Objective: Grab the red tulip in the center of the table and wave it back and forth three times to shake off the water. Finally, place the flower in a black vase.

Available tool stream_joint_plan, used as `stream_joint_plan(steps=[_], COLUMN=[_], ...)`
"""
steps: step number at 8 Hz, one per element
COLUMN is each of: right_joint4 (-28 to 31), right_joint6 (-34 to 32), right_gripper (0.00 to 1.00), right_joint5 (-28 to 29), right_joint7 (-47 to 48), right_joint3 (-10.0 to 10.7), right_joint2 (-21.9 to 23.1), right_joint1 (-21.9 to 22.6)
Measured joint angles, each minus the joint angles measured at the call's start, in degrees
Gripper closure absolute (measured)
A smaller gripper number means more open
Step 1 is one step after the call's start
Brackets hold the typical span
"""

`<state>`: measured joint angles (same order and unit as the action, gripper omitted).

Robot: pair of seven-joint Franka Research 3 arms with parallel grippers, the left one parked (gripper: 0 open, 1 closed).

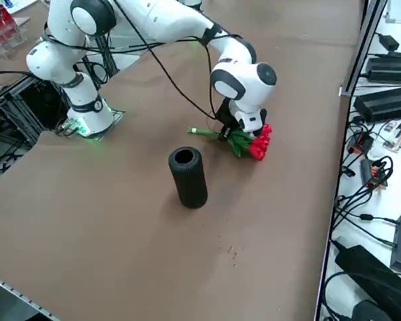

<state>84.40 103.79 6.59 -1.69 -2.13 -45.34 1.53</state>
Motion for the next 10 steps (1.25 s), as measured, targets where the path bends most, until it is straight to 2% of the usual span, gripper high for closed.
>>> stream_joint_plan(steps=[2, 4, 5, 8, 9, 10], right_joint4=[-1.6, -2.73, -2.92, -2.77, -2.76, -2.81], right_joint6=[-0.13, -2.49, -3.02, -3.65, -3.03, -1.85], right_gripper=[0.83, 0.86, 0.86, 0.86, 0.86, 0.86], right_joint5=[-0.21, -1.14, -4.17, -22.42, -25.32, -26.76], right_joint7=[5.69, 14.84, 20.41, 42.08, 49.28, 53.84], right_joint3=[2.26, 4.97, 6.05, 6.68, 7.59, 9.81], right_joint2=[1.98, 7.58, 11.18, 19.08, 20.11, 21.26], right_joint1=[-0.18, -0.22, -0.24, -0.14, -0.15, -0.18])
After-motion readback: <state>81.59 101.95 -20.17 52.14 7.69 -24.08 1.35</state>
